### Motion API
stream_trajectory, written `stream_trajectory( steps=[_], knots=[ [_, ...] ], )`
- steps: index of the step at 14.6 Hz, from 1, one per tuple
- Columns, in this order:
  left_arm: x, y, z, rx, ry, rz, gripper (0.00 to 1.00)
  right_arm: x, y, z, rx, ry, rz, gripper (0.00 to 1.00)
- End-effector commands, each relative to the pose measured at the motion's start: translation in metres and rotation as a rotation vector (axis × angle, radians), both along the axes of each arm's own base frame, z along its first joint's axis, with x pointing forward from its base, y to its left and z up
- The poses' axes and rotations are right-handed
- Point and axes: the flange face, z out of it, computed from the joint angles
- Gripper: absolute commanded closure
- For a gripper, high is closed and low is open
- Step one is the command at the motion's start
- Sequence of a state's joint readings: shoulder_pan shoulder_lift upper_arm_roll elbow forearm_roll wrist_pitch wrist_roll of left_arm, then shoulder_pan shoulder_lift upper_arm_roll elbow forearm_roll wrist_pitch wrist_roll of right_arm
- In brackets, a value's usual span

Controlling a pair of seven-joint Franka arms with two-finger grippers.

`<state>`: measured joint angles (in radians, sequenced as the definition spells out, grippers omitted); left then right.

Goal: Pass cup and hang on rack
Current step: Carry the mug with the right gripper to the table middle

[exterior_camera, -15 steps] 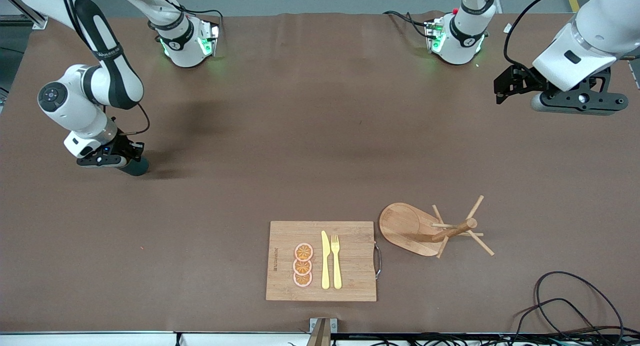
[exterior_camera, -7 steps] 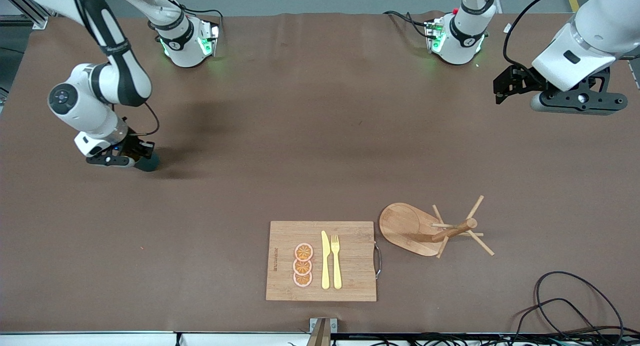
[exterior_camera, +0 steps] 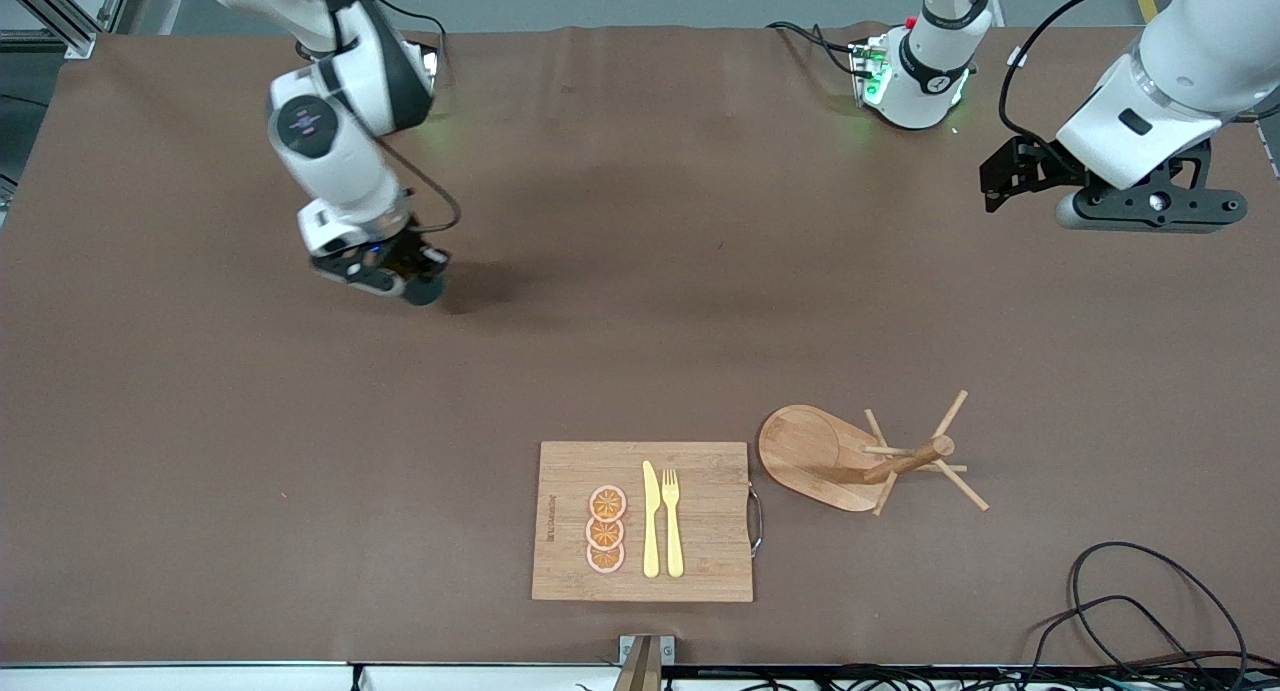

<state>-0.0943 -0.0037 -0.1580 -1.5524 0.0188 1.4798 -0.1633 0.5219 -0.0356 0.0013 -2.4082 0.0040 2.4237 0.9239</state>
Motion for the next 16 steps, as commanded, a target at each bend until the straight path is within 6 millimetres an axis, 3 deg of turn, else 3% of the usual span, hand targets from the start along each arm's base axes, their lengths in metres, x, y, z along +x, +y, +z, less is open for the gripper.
stream_trajectory(
  steps=[1, 5, 8, 10, 14, 16],
  knots=[
    [0.003, -0.003, 0.004, 0.015, -0.025, 0.009, 0.0, -0.009, 0.066, -0.006, 0.014, 0.013, -0.099, 1.0],
    [0.004, -0.003, 0.0, 0.016, -0.018, 0.009, 0.0, -0.029, 0.17, -0.013, 0.036, 0.009, -0.215, 1.0],
    [0.007, -0.006, -0.005, 0.017, -0.011, 0.005, 0.0, -0.025, 0.24, -0.029, 0.021, 0.015, -0.314, 1.0],
    [0.007, -0.017, -0.007, 0.014, -0.014, -0.016, 0.0, -0.017, 0.279, -0.028, -0.004, 0.026, -0.319, 1.0],
    [0.013, -0.035, -0.023, 0.009, 0.0, -0.044, 0.0, -0.025, 0.337, -0.021, -0.03, 0.004, -0.239, 1.0],
    [0.015, -0.043, -0.033, 0.01, 0.017, -0.004, 0.0, -0.037, 0.352, -0.023, -0.03, -0.013, -0.198, 1.0]
  ],
)
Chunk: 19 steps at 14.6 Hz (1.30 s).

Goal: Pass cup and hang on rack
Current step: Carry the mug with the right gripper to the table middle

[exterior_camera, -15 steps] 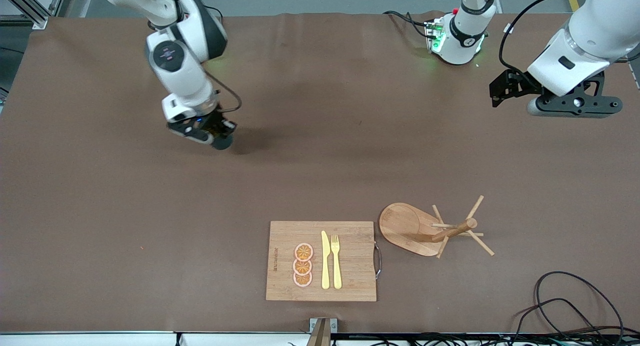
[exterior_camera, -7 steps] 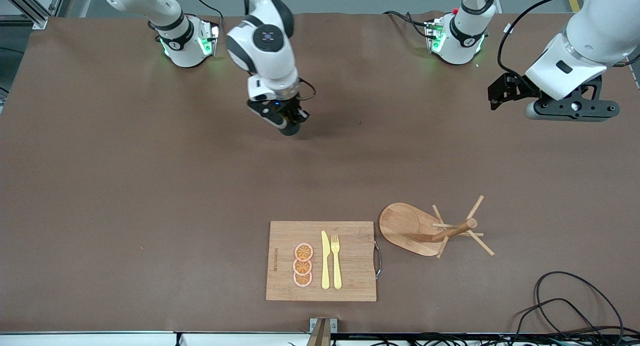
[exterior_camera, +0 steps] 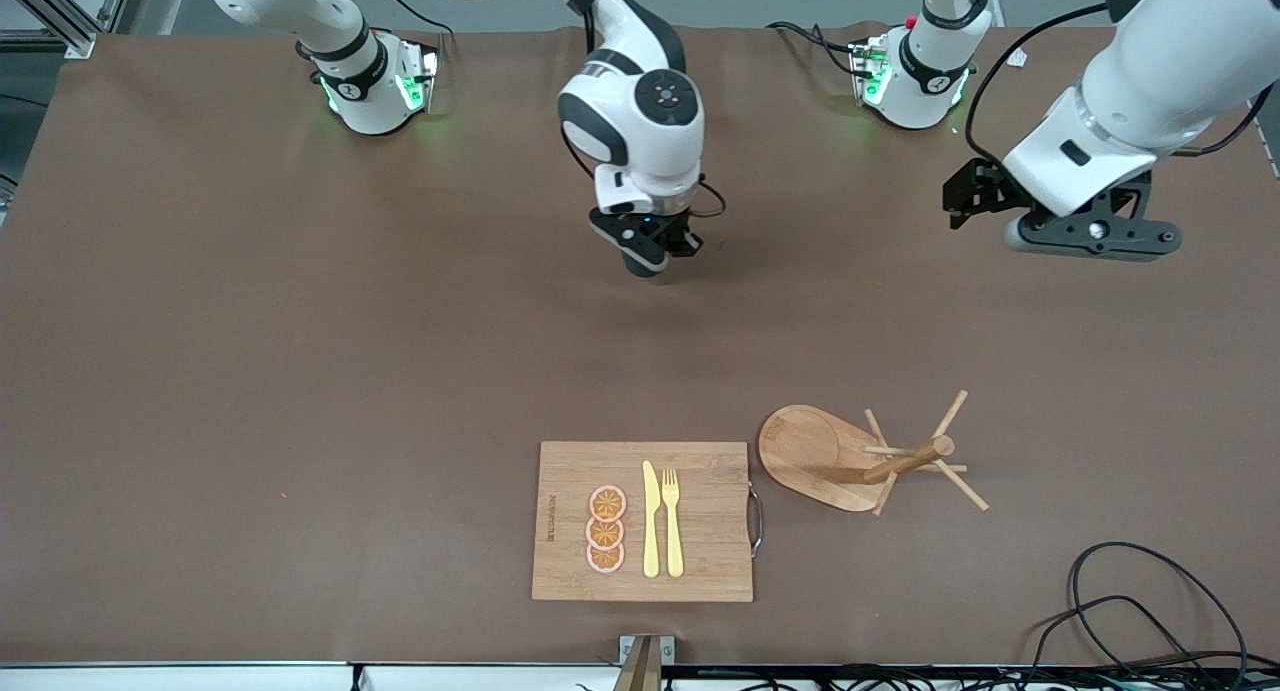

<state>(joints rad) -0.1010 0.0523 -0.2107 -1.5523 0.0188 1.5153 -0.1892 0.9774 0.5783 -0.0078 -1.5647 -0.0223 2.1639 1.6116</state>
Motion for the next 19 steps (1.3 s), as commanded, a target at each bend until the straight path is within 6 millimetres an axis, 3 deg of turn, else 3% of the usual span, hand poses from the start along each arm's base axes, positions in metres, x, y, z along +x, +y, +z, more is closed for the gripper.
stream_trajectory(
  steps=[1, 4, 10, 16, 17, 19],
  knots=[
    [0.004, -0.021, -0.009, 0.015, -0.006, 0.039, 0.0, -0.01, 0.023, -0.005, -0.026, -0.038, 0.049, 1.0],
    [0.003, -0.048, -0.02, 0.015, -0.008, 0.079, 0.0, -0.01, 0.034, -0.018, -0.044, -0.063, 0.106, 1.0],
    [0.014, -0.054, -0.022, 0.002, -0.027, 0.148, 0.0, -0.012, 0.055, -0.057, -0.058, -0.057, 0.152, 1.0],
    [0.02, -0.058, -0.023, -0.002, -0.03, 0.173, 0.0, -0.013, 0.058, -0.059, -0.05, -0.055, 0.111, 1.0],
    [0.02, -0.058, -0.024, -0.002, -0.029, 0.172, 0.0, -0.013, 0.058, -0.06, -0.05, -0.053, 0.107, 0.95],
    [0.02, -0.058, -0.023, -0.002, -0.03, 0.172, 0.0, -0.009, 0.056, -0.059, -0.05, -0.055, 0.102, 0.54]
  ],
)
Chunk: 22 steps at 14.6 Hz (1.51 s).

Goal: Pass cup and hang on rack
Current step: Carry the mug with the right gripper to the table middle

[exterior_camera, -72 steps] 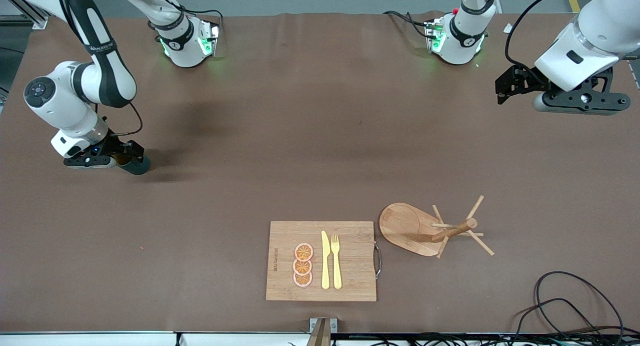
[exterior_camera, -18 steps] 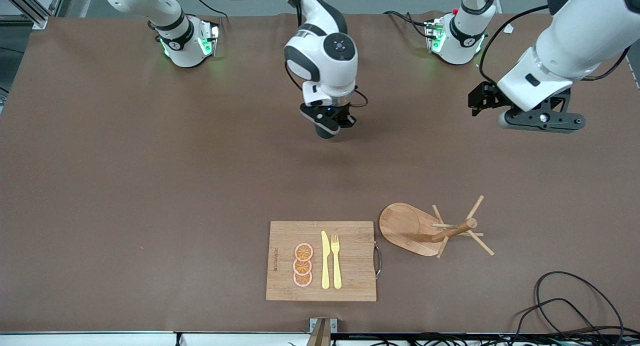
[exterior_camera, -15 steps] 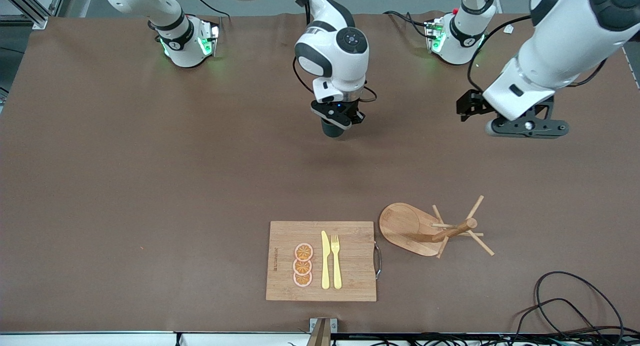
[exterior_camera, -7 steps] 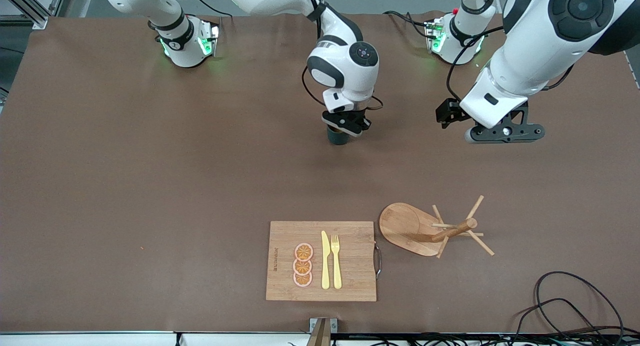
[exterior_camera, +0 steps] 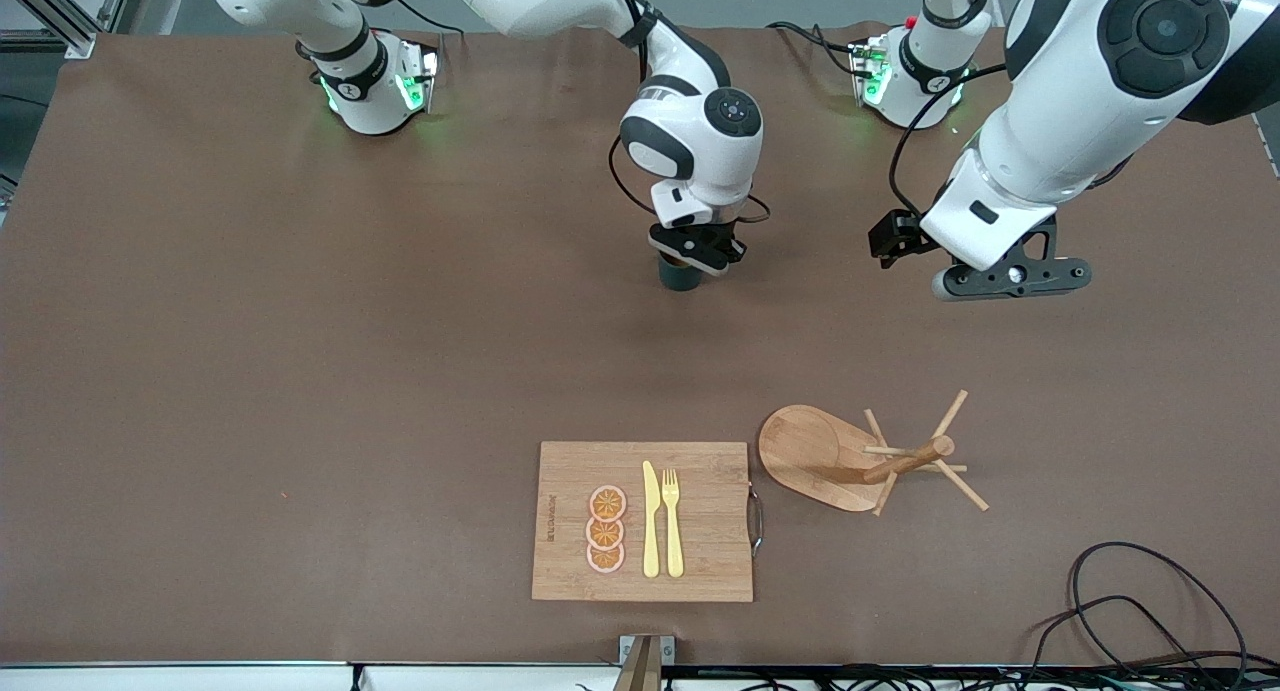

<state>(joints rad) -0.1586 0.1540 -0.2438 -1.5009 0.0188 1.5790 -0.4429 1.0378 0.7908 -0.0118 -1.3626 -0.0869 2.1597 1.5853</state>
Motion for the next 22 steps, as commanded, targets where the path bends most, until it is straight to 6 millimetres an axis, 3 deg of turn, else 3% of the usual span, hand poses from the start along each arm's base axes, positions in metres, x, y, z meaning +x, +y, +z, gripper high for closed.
stream_trajectory(
  steps=[1, 2, 3, 6, 10, 11, 13, 16, 18, 22],
  knots=[
    [0.003, -0.003, 0.006, 0.01, -0.018, 0.01, 0.0, 0.0, 0.004, 0.001, -0.005, -0.015, -0.016, 0.33],
    [0.003, -0.003, 0.006, 0.011, -0.019, 0.01, 0.0, -0.004, 0.006, 0.001, -0.008, -0.02, -0.018, 0.09],
    [0.004, -0.002, 0.006, 0.016, -0.022, 0.009, 0.0, -0.01, 0.009, 0.001, -0.01, -0.024, -0.019, 0.0],
    [0.003, -0.002, 0.007, 0.017, -0.025, 0.009, 0.0, -0.009, 0.01, 0.007, -0.003, -0.029, -0.039, 0.0],
    [0.003, -0.001, 0.015, 0.015, -0.039, 0.008, 0.0, 0.013, -0.002, 0.028, 0.013, -0.034, -0.058, 0.0],
    [0.004, -0.001, 0.016, 0.018, -0.044, 0.008, 0.0, 0.023, -0.008, 0.05, 0.037, -0.04, -0.065, 0.0],
    [0.004, 0.001, 0.019, 0.042, -0.06, 0.004, 0.0, 0.03, -0.022, 0.07, -0.007, -0.01, -0.008, 0.0],
    [-0.002, -0.012, 0.02, 0.043, -0.062, -0.019, 0.0, 0.054, -0.062, 0.131, -0.054, 0.019, 0.113, 0.0],
    [-0.01, -0.03, 0.02, 0.043, -0.066, -0.027, 0.0, 0.078, -0.1, 0.173, -0.072, 0.039, 0.175, 0.0],
    [-0.026, -0.065, 0.018, 0.047, -0.069, -0.001, 0.0, 0.107, -0.178, 0.208, -0.118, 0.09, 0.215, 0.0]
  ],
)
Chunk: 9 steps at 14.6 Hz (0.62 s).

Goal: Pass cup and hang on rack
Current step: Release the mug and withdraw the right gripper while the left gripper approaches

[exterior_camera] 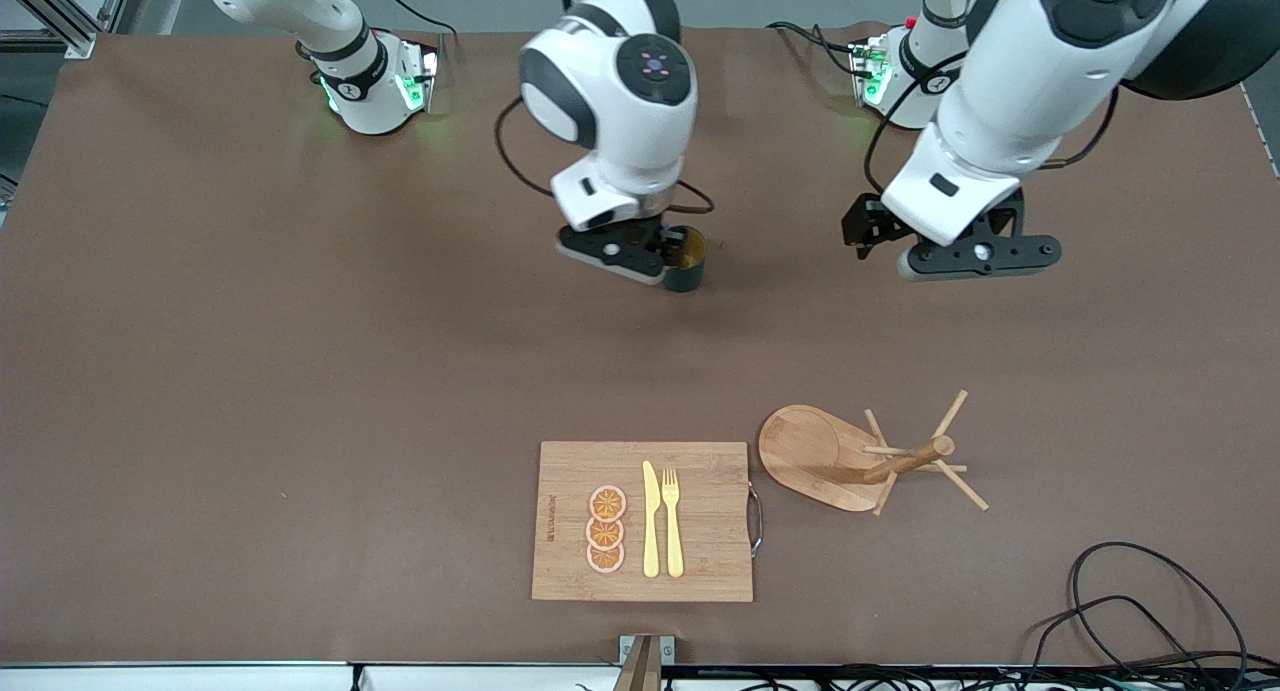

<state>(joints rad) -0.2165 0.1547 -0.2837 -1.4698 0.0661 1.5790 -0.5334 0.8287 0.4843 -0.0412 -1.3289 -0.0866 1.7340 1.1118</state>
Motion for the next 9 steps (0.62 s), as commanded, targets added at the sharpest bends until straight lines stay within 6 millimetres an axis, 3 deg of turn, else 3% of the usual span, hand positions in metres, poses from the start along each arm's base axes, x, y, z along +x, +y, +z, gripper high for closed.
stream_trajectory(
  steps=[1, 6, 9],
  knots=[
    [-0.01, -0.026, 0.0, 0.033, -0.024, 0.016, 0.0, 0.008, -0.059, 0.016, -0.02, 0.032, 0.043, 0.0],
    [-0.053, -0.117, -0.035, 0.16, -0.087, 0.06, 0.0, 0.038, -0.201, 0.073, -0.012, 0.065, 0.123, 0.0],
    [-0.076, -0.154, -0.048, 0.184, -0.138, 0.152, 0.0, 0.036, -0.278, 0.096, 0.005, 0.065, 0.188, 0.0]
  ],
)
